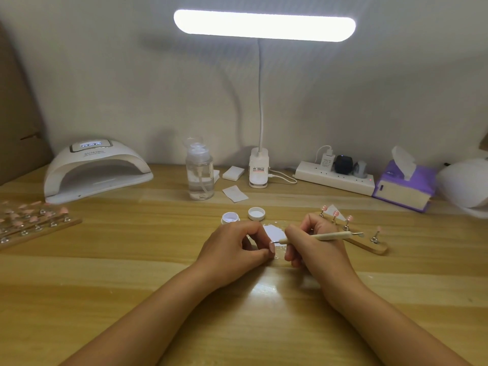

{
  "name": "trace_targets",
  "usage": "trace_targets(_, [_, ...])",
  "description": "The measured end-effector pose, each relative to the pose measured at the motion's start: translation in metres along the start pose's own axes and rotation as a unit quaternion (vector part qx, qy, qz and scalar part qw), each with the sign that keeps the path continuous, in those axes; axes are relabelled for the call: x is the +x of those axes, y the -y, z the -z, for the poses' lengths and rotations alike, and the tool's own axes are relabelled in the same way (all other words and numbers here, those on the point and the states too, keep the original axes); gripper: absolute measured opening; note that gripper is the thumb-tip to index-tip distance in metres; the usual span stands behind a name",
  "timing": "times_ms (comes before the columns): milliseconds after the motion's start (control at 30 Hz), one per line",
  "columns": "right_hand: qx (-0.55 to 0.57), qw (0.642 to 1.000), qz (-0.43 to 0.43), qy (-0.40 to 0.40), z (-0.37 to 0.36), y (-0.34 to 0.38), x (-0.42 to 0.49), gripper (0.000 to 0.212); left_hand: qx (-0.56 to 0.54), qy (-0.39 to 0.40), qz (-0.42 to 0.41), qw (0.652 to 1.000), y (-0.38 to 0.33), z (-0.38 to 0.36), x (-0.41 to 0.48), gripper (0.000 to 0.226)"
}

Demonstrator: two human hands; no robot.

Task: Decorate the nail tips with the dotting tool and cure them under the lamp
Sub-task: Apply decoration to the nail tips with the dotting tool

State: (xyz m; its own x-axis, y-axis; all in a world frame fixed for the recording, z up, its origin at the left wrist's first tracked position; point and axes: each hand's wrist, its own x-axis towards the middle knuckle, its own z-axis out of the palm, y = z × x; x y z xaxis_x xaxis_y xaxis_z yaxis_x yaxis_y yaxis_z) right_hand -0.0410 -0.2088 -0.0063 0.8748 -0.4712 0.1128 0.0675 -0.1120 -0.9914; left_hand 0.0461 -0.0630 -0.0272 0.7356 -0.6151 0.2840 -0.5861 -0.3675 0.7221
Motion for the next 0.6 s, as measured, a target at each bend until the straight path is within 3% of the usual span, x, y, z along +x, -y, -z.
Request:
trace_targets(267, [0.054, 0.998, 0.020, -0.020, 0.003, 0.003, -0.003, 0.020, -0.006, -0.006, 0.002, 1.000, 0.001, -0.001, 0.000, 0.012])
trace_targets(600, [0.101, 0.994, 0.034, 0.018, 0.005, 0.010, -0.004, 0.027, -0.003, 0.003, 0.024, 1.000, -0.003, 0.001, 0.001, 0.012])
